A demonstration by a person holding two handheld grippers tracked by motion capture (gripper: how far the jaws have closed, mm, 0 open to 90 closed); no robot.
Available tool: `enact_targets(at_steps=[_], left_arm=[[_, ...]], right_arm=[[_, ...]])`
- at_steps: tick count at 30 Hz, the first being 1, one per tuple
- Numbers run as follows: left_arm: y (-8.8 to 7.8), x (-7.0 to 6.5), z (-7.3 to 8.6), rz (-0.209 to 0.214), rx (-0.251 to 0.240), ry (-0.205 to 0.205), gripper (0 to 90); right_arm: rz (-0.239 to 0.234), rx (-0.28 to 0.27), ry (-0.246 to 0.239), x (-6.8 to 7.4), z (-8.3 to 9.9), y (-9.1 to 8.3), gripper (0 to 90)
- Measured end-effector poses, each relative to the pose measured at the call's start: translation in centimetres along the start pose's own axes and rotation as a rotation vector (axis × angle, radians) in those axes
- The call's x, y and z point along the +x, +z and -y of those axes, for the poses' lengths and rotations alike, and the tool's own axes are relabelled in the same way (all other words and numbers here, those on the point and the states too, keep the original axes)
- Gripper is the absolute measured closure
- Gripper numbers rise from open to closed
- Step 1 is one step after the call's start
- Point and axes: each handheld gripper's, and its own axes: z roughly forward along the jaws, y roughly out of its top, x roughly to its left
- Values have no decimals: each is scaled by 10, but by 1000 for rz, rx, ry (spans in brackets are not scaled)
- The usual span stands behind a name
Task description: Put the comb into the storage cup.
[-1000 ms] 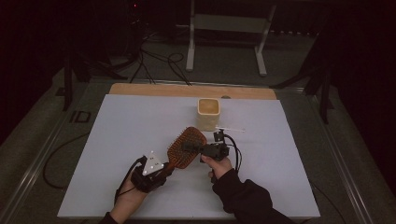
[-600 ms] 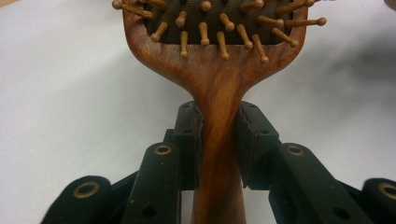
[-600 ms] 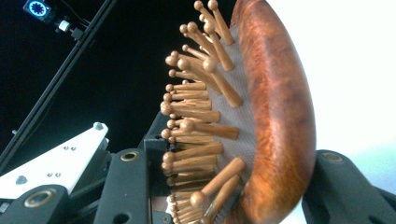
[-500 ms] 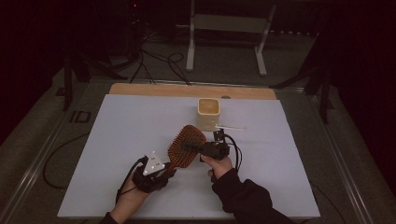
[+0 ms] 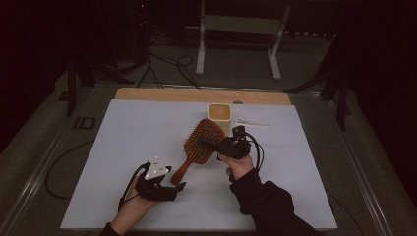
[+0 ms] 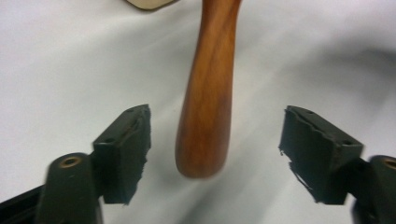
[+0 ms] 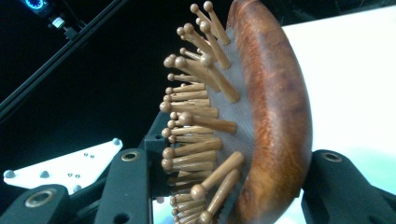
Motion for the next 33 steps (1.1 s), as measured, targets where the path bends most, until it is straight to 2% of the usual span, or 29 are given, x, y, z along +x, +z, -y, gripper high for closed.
enact_targets(at_steps=[3, 4, 5, 6, 7, 9, 12, 15, 19, 22, 28, 33], left_arm=[[-2, 3, 1, 15, -14, -17, 130], [-2, 4, 2, 44, -16, -10, 92], [-3, 4, 2, 45, -20, -10, 44], [-4, 5, 2, 34, -28, -10, 38], [-6, 6, 3, 49, -33, -3, 37], [-9, 6, 4, 41, -47, 5, 2], [-13, 10, 7, 34, -55, 9, 0], [-16, 16, 13, 51, -63, -15, 0], [-20, 22, 20, 37, -69, -31, 0], [-26, 25, 25, 25, -81, -25, 0], [-35, 33, 37, 4, -107, -47, 0], [-40, 39, 47, -18, -118, -58, 0]], right_arm=[[3, -8, -11, 2, -5, -3, 521], [9, -14, -18, 3, -7, -4, 522], [9, -16, -23, 4, -9, -4, 521], [9, -18, -28, 4, -11, -5, 521], [10, -23, -31, 5, -13, -6, 521], [9, -28, -44, 6, -17, -8, 521], [12, -37, -71, 10, -26, -12, 521], [17, -51, -84, 13, -35, -16, 521], [35, -60, -117, 17, -45, -20, 521], [43, -64, -130, 18, -52, -22, 521], [74, -78, -153, 22, -66, -27, 521], [90, -112, -173, 23, -79, -34, 520]])
